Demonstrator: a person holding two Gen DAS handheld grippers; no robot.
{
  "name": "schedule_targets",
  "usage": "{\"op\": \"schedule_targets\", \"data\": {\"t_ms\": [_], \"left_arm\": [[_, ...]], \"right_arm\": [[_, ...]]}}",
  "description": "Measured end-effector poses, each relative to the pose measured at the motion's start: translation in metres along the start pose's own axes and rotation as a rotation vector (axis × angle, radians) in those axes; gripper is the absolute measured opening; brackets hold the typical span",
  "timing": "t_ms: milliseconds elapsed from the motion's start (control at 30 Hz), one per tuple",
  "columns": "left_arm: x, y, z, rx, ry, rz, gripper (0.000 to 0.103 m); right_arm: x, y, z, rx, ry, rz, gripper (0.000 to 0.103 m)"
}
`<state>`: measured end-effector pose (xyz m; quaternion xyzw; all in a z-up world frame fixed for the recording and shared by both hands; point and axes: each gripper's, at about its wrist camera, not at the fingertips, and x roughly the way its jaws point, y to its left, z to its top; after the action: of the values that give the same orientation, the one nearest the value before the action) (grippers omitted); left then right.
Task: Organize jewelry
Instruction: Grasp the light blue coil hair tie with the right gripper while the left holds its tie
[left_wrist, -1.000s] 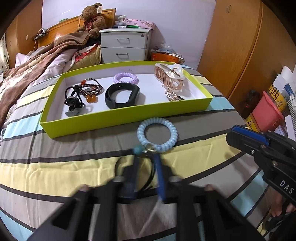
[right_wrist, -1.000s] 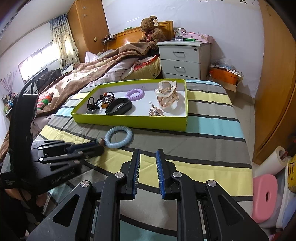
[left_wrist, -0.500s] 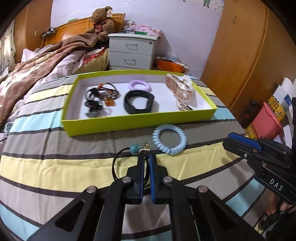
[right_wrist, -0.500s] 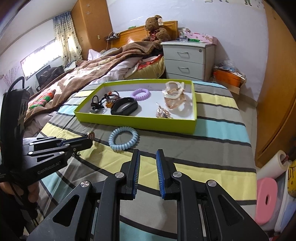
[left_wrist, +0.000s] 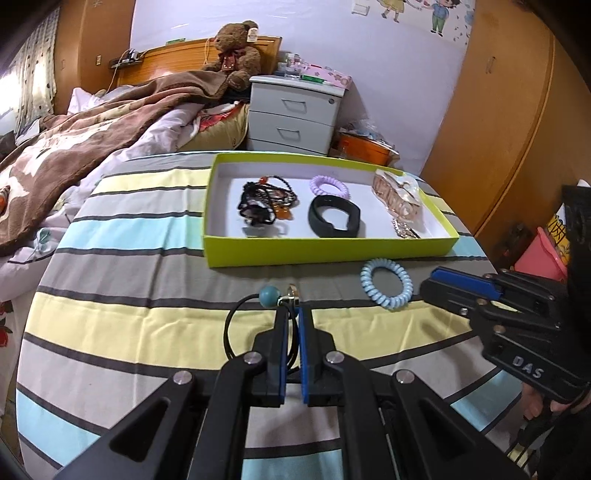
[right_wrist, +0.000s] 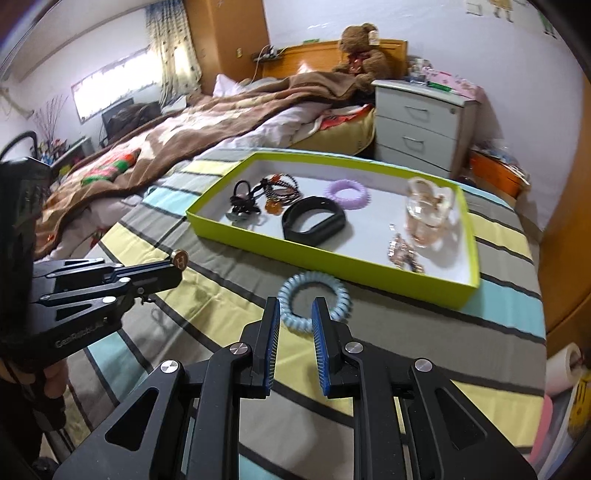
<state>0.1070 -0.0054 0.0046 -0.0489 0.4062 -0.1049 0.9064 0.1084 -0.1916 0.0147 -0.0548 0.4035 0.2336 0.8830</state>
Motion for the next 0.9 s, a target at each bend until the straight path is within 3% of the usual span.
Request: {"op": "schedule_targets", "data": {"t_ms": [167,267,900], "left_arm": [[-0.003,0.008,-0.002,-0.013,-0.004,0.006,0.005],[-0.003,0.011,-0.003,-0.02,-0.005,0.005,0.005],[-0.003,0.015,-0.005,-0.034,0.002,0.004,0.006]], "right_arm": [[0.02,0.009,0.006,-0.037,0.047,0.019,0.019],[0.031,0.011,0.008,-0.051,0.073,0.011,0.031],[0.047,0.017,0.005,-0.11,0.129,0.006,0.031]]}}
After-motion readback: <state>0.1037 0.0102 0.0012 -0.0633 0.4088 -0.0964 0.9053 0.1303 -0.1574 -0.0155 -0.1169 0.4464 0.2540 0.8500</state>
